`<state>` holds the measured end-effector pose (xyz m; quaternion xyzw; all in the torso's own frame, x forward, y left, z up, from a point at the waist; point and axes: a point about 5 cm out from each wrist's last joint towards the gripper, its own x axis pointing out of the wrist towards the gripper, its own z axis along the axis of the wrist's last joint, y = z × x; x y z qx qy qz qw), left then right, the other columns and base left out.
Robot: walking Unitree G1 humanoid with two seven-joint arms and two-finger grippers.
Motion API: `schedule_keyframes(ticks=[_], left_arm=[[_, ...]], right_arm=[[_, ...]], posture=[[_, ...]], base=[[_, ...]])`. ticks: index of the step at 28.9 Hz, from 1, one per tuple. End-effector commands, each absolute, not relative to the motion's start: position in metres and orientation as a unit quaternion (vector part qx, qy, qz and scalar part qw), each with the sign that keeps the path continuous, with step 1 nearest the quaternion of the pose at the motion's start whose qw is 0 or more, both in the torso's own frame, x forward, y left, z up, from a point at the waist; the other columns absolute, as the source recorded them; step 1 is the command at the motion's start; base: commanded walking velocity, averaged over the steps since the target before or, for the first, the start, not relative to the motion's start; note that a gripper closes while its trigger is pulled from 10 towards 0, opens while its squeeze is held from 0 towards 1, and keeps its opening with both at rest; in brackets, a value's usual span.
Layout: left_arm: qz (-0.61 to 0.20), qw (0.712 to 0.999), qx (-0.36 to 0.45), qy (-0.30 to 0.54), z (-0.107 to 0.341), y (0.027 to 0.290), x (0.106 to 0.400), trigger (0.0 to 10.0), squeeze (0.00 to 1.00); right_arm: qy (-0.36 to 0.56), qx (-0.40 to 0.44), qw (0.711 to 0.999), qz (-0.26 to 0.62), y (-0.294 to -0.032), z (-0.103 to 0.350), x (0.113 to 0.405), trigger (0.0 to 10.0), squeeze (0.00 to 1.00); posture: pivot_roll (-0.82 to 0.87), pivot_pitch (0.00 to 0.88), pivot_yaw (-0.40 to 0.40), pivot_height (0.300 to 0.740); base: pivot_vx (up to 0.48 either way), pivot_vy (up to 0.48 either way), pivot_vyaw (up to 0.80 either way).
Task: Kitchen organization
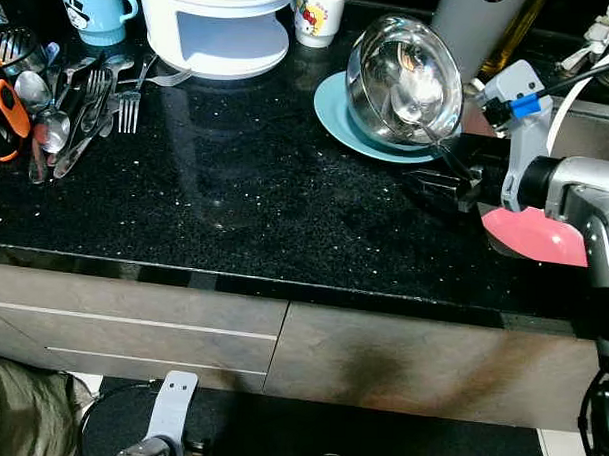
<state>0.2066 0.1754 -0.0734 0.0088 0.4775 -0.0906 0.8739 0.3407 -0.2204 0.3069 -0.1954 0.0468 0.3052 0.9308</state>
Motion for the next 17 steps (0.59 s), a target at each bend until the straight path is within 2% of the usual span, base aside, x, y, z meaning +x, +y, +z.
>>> schedule_keyframes(ticks=[1,17], left_arm=[[-0.092,0.861,0.009,0.5,-0.0798,0.1767,0.1948,10.0,0.0],[-0.091,0.862,0.008,0.498,-0.0795,0.1759,0.1956,10.0,0.0]], right_arm=[[0.062,-0.204,0.929,0.302,-0.2175,0.302,0.3406,10.0,0.0],[0.088,-0.242,0.936,0.24,-0.2261,0.2982,0.3444,9.8,0.0]], posture=[[-0.01,0.161,-0.045,0.74],[-0.01,0.163,-0.045,0.74]], base=[[0.0,0.0,0.0],[0.0,0.0,0.0]])
